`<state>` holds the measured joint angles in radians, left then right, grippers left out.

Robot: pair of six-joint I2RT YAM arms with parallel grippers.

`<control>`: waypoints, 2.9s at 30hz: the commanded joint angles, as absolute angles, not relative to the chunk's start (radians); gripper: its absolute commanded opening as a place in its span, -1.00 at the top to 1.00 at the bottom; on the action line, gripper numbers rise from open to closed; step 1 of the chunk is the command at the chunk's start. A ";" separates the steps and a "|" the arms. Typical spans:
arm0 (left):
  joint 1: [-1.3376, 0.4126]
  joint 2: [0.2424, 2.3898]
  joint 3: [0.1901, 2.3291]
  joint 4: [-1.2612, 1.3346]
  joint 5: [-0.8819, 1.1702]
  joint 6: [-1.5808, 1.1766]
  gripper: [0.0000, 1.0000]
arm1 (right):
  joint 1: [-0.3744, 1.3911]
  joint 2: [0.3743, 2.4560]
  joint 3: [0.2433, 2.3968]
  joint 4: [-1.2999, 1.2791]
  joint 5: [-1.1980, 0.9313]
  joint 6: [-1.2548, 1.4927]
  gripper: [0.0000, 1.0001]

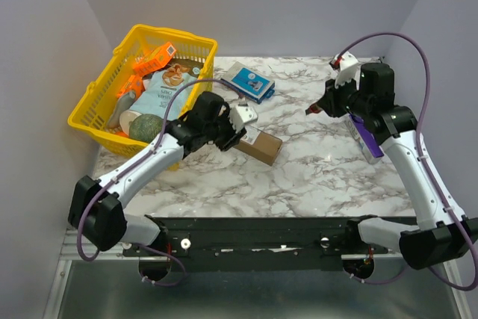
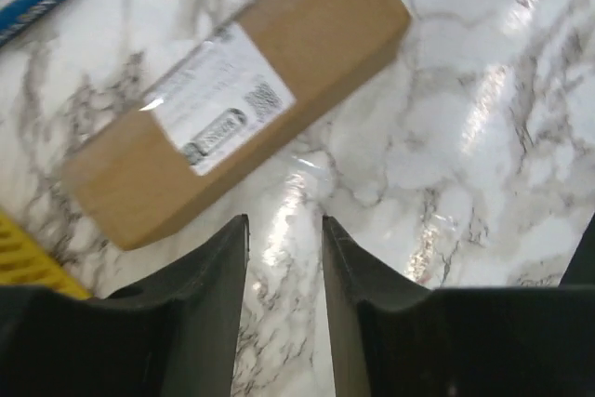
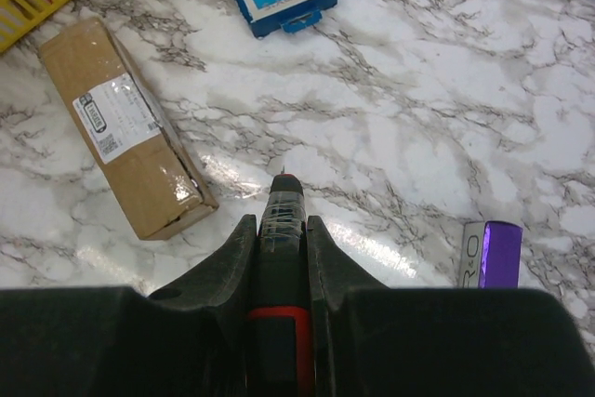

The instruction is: Unpack the express box

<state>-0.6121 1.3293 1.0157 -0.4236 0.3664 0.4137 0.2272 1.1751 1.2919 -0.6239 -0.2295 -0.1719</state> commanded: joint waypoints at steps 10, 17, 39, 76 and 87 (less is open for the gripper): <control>-0.565 1.798 1.528 -0.590 -0.093 -0.139 -0.43 | 0.227 1.237 1.407 -0.560 -0.265 -0.193 0.99; -0.549 1.847 1.505 -0.658 -0.138 -0.126 -0.47 | 0.227 1.184 1.281 -0.436 -0.314 -0.130 0.99; -0.695 1.882 1.417 -0.374 0.258 0.028 -0.38 | 0.198 1.132 1.164 -0.460 -0.245 -0.178 0.99; -0.577 1.977 1.292 -0.264 0.420 -0.170 -0.14 | 0.480 1.212 1.026 -0.176 -0.149 -0.068 0.99; -0.568 2.011 1.272 -0.256 0.454 -0.153 -0.03 | 0.505 1.304 1.043 -0.072 -0.097 -0.031 0.99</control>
